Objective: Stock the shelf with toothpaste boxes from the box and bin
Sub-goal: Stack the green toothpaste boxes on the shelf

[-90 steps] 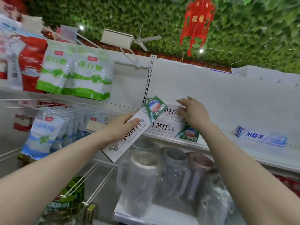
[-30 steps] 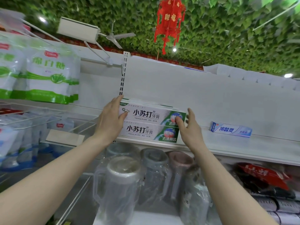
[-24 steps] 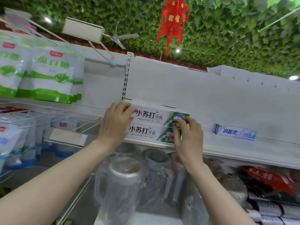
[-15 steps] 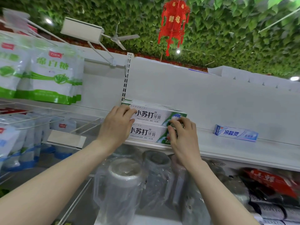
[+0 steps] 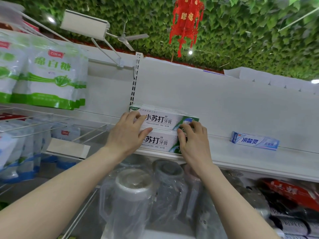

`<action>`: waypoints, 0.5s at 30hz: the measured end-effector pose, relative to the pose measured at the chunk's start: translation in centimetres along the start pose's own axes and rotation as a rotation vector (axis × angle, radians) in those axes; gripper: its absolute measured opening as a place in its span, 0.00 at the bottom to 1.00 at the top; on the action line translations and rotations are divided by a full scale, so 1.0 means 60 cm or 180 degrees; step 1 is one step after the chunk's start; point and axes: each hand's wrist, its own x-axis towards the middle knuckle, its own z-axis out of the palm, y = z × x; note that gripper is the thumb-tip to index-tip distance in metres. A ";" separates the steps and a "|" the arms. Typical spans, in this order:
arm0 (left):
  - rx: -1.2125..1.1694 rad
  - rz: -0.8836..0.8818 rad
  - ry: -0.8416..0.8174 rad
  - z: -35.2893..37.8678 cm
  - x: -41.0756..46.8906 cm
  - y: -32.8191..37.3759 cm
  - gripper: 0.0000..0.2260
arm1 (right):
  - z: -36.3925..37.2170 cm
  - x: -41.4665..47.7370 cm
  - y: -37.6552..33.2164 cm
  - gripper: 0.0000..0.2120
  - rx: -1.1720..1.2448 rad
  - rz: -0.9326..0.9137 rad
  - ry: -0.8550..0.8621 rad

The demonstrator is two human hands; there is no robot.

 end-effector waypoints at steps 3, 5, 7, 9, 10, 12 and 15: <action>-0.0061 -0.0027 -0.0081 0.000 0.003 -0.002 0.28 | 0.005 0.002 -0.002 0.14 0.0103 0.0029 0.0001; -0.0057 -0.0029 -0.0108 -0.001 0.004 -0.004 0.28 | 0.006 0.001 -0.002 0.15 0.0094 0.0026 0.0035; -0.0061 -0.0030 -0.0139 -0.001 0.005 -0.004 0.28 | 0.006 -0.001 -0.004 0.16 0.0069 0.0029 0.0048; -0.0075 -0.0065 -0.0178 -0.003 0.004 -0.003 0.29 | 0.007 -0.001 -0.006 0.17 0.0048 0.0019 0.0029; -0.0073 -0.0081 -0.0214 -0.006 0.003 -0.002 0.29 | 0.006 -0.002 -0.007 0.17 0.0029 0.0018 0.0013; -0.0062 -0.0114 -0.0317 -0.009 0.003 0.000 0.29 | 0.004 -0.002 -0.007 0.16 -0.0006 0.0046 -0.0051; -0.0085 -0.0104 -0.0420 -0.020 -0.001 0.003 0.28 | -0.004 -0.005 -0.011 0.16 -0.0065 0.0051 -0.0149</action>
